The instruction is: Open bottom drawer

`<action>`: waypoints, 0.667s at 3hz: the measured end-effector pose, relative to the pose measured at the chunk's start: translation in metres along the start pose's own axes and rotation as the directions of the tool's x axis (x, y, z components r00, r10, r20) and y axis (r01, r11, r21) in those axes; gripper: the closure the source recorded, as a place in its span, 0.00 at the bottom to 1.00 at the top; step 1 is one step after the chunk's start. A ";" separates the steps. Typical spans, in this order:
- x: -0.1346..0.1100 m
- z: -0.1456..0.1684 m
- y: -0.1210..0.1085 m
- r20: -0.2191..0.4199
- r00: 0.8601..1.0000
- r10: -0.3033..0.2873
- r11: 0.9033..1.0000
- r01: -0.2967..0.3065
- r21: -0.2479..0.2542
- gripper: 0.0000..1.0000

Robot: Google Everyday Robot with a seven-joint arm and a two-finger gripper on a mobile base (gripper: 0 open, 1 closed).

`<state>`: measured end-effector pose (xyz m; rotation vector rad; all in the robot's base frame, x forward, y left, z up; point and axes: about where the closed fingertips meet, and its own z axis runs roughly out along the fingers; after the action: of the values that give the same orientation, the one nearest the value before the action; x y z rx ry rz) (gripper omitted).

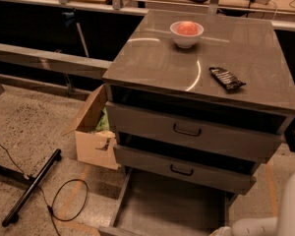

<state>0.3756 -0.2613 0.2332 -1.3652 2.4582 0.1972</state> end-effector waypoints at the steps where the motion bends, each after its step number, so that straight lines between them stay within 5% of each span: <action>1: 0.023 -0.049 -0.042 -0.065 0.998 -0.011 0.985 0.022 0.171 1.00; 2: 0.044 -0.085 -0.083 -0.137 0.991 0.004 0.948 0.040 0.315 1.00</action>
Offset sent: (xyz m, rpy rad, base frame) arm 0.0515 -0.1683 0.1112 -0.4595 -0.2985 -0.1703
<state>0.4065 -0.3643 0.3011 -1.2951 2.4489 -0.2952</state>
